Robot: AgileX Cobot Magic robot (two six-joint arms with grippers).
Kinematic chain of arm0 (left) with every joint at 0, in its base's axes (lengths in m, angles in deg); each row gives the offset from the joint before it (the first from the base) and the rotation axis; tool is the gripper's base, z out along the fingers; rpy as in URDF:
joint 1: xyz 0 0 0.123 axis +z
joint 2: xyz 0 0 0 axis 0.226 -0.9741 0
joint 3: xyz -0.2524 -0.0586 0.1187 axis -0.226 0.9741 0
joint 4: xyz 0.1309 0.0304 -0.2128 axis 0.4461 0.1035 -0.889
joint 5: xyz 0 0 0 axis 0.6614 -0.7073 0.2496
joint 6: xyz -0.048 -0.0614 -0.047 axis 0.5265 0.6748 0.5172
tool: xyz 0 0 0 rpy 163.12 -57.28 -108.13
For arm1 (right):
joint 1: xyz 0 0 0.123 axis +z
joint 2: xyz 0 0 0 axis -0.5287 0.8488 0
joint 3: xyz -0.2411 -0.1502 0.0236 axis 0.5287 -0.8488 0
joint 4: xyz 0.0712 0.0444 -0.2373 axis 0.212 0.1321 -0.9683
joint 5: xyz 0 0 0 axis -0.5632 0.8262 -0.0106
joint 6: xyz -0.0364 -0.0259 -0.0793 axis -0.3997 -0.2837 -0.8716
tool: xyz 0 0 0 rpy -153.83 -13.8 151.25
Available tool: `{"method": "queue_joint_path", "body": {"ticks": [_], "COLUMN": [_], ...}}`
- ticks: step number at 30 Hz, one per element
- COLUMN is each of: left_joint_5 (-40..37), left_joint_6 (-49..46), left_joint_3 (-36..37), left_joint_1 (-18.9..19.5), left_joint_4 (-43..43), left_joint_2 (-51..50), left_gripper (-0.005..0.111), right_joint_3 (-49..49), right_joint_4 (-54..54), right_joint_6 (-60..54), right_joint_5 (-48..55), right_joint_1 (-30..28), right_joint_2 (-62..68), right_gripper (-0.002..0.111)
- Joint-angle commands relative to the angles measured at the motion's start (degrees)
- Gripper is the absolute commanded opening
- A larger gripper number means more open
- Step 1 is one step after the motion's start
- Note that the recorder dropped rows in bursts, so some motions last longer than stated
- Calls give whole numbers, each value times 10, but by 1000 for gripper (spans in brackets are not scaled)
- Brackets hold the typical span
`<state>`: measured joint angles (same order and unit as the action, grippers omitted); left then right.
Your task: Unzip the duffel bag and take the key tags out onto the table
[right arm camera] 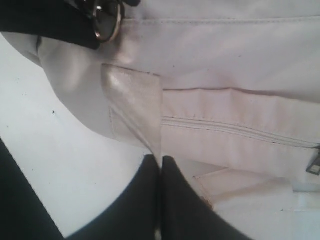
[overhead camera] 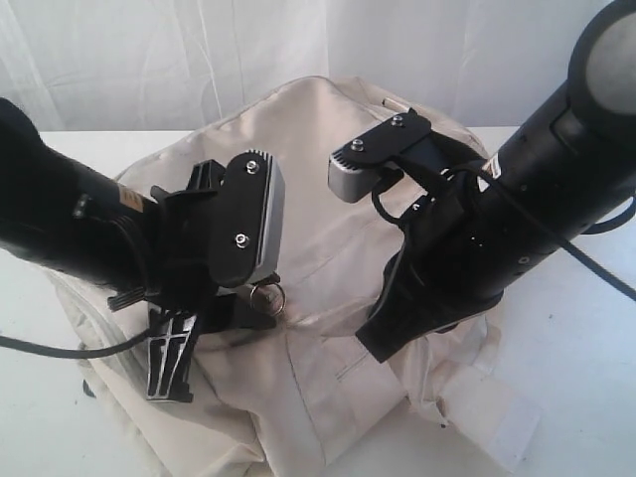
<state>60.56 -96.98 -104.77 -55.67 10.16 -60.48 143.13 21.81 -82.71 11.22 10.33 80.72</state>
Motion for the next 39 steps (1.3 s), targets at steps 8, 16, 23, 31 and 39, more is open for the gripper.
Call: {"method": "queue_joint_path", "body": {"ticks": [8,16,23,31,39], "left_joint_5": [-67,-76,-69,-73,-84], "left_joint_6": [81,167,218,329,352], "left_joint_3": [-4,-4,-4,-4,-4], "left_joint_1": [2,2,2,9,67], "left_joint_4": [82,207,302,496,515], "left_joint_2": [98,99,99,99,99], "left_gripper": [0,0,0,0,0], "right_joint_3": [4,4,4,4,4], "right_joint_4": [-4,-4,-4,-4,3], "right_joint_6": [3,4,4,4,4], "right_joint_5": [5,12,15,16,9], "right_joint_1": [0,0,0,0,0], "right_joint_2": [-7,-7,-7,-7,1], "right_gripper": [0,0,0,0,0]}}
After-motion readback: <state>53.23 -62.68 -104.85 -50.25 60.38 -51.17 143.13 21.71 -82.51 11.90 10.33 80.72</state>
